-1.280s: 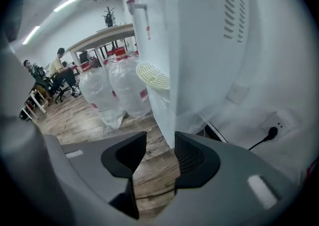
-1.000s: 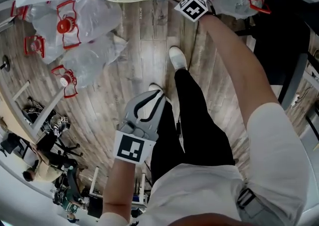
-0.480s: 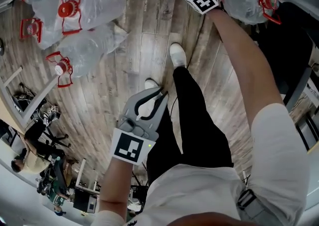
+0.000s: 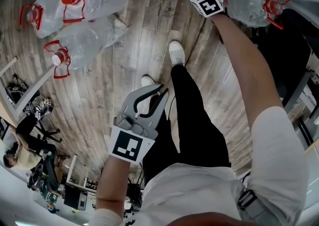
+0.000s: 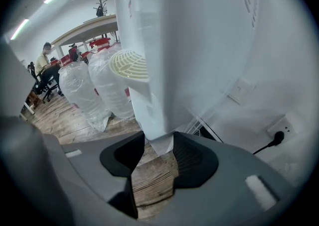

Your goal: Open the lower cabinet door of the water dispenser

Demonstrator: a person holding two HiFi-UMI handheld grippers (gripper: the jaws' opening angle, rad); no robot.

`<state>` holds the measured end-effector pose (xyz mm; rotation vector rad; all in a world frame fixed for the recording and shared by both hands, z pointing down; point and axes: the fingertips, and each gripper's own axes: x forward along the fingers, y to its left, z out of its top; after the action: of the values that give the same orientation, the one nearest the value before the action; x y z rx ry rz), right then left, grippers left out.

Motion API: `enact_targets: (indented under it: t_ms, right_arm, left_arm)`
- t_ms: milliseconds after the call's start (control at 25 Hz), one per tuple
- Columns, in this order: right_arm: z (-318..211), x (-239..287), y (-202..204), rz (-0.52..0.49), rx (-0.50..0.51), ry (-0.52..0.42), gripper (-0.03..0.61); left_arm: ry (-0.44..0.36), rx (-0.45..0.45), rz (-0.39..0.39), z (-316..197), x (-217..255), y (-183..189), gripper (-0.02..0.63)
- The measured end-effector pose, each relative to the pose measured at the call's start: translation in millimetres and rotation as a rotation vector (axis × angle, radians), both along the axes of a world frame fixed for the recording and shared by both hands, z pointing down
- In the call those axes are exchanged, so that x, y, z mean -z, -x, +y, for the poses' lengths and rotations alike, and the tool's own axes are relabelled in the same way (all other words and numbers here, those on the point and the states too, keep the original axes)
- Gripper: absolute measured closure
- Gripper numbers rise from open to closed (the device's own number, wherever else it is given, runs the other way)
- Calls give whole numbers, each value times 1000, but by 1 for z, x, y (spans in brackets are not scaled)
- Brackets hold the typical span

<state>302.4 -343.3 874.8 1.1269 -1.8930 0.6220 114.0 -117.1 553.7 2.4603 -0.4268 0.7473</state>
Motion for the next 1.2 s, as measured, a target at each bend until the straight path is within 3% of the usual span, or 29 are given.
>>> enact_targets:
  t_ms: [1200]
  right_arm:
    - [78, -3, 75, 21, -77, 83, 408]
  left_arm:
    - [-41, 116, 34, 32, 26, 81, 522]
